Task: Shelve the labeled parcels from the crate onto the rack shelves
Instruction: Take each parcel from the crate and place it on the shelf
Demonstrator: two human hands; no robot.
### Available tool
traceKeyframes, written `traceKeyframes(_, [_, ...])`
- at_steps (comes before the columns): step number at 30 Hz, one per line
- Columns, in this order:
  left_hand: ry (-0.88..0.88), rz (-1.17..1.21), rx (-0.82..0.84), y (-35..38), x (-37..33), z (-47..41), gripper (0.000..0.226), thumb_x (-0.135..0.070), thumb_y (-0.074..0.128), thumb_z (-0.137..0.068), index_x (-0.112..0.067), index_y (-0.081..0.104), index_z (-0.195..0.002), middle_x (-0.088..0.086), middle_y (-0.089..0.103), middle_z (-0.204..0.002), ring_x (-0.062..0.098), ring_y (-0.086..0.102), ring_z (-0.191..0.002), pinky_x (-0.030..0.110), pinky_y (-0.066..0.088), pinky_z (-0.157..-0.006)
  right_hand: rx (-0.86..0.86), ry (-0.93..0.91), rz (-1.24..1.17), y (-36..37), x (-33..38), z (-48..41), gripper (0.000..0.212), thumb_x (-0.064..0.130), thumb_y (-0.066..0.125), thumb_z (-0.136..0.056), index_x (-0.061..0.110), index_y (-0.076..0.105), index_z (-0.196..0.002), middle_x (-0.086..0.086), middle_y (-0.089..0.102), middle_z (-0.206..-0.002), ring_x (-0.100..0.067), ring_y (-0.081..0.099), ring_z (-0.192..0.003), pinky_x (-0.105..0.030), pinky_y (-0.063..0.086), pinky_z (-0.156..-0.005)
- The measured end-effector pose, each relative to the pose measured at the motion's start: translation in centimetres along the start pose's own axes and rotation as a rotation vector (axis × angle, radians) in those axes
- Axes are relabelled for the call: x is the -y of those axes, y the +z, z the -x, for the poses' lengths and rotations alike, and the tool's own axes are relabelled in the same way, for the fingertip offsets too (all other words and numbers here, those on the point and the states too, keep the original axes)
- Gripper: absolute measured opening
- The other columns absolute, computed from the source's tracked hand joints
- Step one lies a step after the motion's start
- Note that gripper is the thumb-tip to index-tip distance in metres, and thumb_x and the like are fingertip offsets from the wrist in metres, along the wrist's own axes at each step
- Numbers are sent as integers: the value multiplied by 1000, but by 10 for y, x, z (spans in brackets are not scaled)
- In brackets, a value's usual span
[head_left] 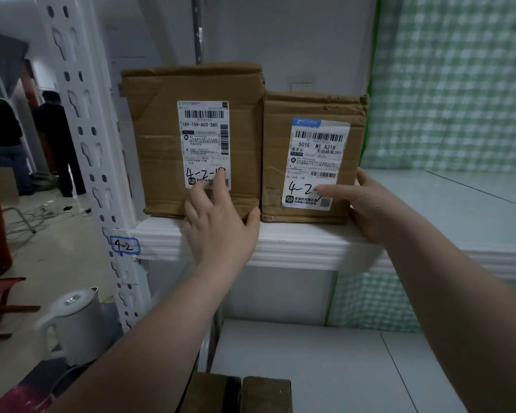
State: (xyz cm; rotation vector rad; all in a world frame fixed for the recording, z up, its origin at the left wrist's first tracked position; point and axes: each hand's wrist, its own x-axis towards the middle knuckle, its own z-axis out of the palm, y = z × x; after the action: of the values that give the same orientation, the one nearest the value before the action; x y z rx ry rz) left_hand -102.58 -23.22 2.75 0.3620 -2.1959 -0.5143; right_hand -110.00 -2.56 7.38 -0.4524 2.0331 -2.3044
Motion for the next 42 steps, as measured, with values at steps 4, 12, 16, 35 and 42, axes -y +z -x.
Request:
traceKeyframes(4, [41,42,-52,1,0,7,63,-44,61,-83,-20,36,-136,9,33,-133,29,36,-120,46,36,-97,-217,13,151,6,-2,17,109,19,91,-51,18,39,-146,-9,65,-125,-24,69,-105,-36,53,-93])
traceKeyframes(12, [138,345,13,-25,-8,52,31,-10,63,-83,-10,59,-113,11,42,-121,29,49,-110,33,37,-99,-572,-245,394,23,-10,98,5,19,69,-80,23,71,-82,8,65,-73,-9,57,-68,-31,49,-74])
traceKeyframes(16, [78,354,172,-53,-19,99,26,-14,58,-89,-18,58,-114,3,43,-119,20,56,-92,29,45,-85,-426,-263,426,22,-28,156,14,16,68,-82,21,69,-68,4,64,-63,-4,50,-54,-22,38,-57])
traceKeyframes(35, [-491,170,630,-168,10,453,12,-15,59,-90,-15,67,-98,-11,59,-75,4,58,-71,9,38,-56,310,428,617,-28,-189,466,19,22,66,-89,7,71,-79,-4,66,-72,-14,54,-65,-23,39,-57])
traceKeyframes(42, [-672,106,627,-249,83,525,15,-18,59,-91,-14,68,-103,-2,65,-100,12,60,-93,19,43,-71,547,484,718,29,-221,554,12,15,63,-91,9,67,-82,-4,61,-75,-10,48,-57,-12,34,-46])
